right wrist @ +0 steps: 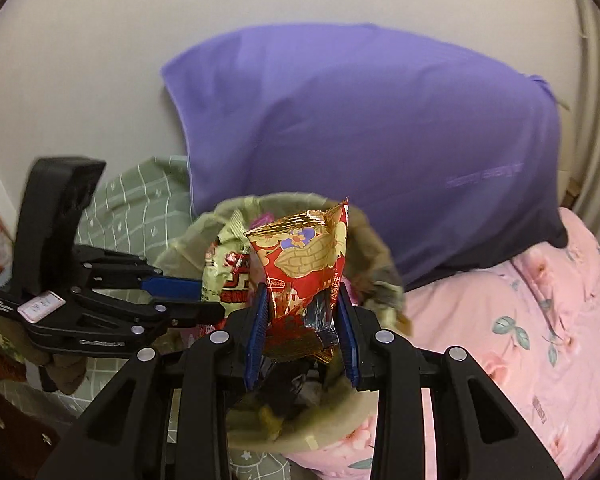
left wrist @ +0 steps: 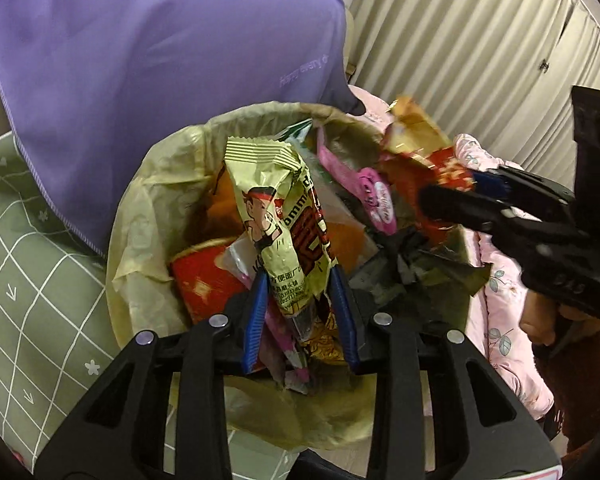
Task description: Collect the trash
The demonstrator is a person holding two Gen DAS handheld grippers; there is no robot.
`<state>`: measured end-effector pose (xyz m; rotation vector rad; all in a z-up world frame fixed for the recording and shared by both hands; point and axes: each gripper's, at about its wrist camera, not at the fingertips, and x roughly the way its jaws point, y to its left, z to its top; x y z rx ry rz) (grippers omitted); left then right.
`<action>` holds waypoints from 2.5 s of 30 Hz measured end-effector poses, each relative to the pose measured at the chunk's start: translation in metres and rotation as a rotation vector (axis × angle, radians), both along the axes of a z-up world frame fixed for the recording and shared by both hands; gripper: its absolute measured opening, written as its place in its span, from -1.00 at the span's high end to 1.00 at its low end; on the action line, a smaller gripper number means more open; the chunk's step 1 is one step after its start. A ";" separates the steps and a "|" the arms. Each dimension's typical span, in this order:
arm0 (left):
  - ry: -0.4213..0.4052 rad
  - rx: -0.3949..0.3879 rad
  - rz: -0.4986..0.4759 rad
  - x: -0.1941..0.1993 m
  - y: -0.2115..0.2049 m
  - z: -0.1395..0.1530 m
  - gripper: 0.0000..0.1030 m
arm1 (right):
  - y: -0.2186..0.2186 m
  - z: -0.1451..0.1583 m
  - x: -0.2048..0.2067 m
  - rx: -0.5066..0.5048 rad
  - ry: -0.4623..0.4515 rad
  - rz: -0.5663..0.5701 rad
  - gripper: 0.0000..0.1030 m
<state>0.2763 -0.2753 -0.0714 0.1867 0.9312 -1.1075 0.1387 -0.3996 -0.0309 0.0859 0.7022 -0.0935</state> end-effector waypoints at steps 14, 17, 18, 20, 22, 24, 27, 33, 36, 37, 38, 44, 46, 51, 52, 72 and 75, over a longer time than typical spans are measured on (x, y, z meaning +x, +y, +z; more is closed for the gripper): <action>0.040 -0.055 0.074 -0.013 0.024 0.008 0.41 | 0.000 -0.026 0.010 -0.025 0.033 0.061 0.40; 0.015 -0.056 0.075 -0.015 0.025 0.016 0.41 | 0.002 -0.025 0.013 -0.045 0.037 0.069 0.40; 0.007 -0.053 0.079 -0.014 0.025 0.017 0.41 | 0.003 -0.026 0.015 -0.044 0.044 0.068 0.39; -0.011 -0.044 0.096 -0.013 0.030 0.020 0.39 | 0.001 -0.026 0.019 -0.038 0.056 0.060 0.38; -0.019 -0.032 0.113 -0.009 0.029 0.022 0.39 | 0.000 -0.025 0.021 -0.035 0.060 0.056 0.38; -0.019 -0.022 0.114 -0.006 0.026 0.022 0.38 | -0.002 -0.025 0.023 -0.040 0.071 0.046 0.38; -0.021 -0.016 0.090 -0.006 0.024 0.023 0.38 | -0.004 -0.027 0.024 -0.037 0.085 0.041 0.38; -0.022 -0.017 0.054 -0.006 0.016 0.025 0.27 | 0.006 -0.029 0.014 -0.076 0.080 0.080 0.37; -0.014 -0.039 0.066 -0.006 0.022 0.031 0.19 | 0.007 -0.031 0.013 -0.084 0.083 0.071 0.32; -0.006 -0.048 0.069 -0.005 0.025 0.032 0.11 | 0.005 -0.030 0.013 -0.079 0.079 0.063 0.20; 0.001 -0.058 0.069 -0.005 0.027 0.034 0.03 | 0.005 -0.030 0.013 -0.075 0.076 0.058 0.19; 0.005 -0.076 0.095 -0.012 0.041 0.035 -0.17 | 0.007 -0.027 0.006 -0.078 0.070 0.021 0.06; -0.003 -0.083 0.104 -0.018 0.050 0.035 -0.24 | 0.010 -0.025 0.001 -0.069 0.058 0.018 -0.08; -0.017 -0.122 0.201 -0.042 0.082 0.042 -0.46 | 0.016 -0.015 -0.019 -0.014 -0.034 0.013 -0.15; -0.022 -0.128 0.231 -0.050 0.093 0.043 -0.53 | 0.018 -0.012 -0.026 -0.002 -0.061 0.007 -0.15; -0.325 0.003 0.958 -0.263 0.301 0.060 -0.82 | 0.188 0.013 -0.154 0.063 -0.146 0.241 -0.17; -0.349 0.007 0.992 -0.285 0.312 0.067 -0.82 | 0.203 0.013 -0.170 0.077 -0.161 0.254 -0.17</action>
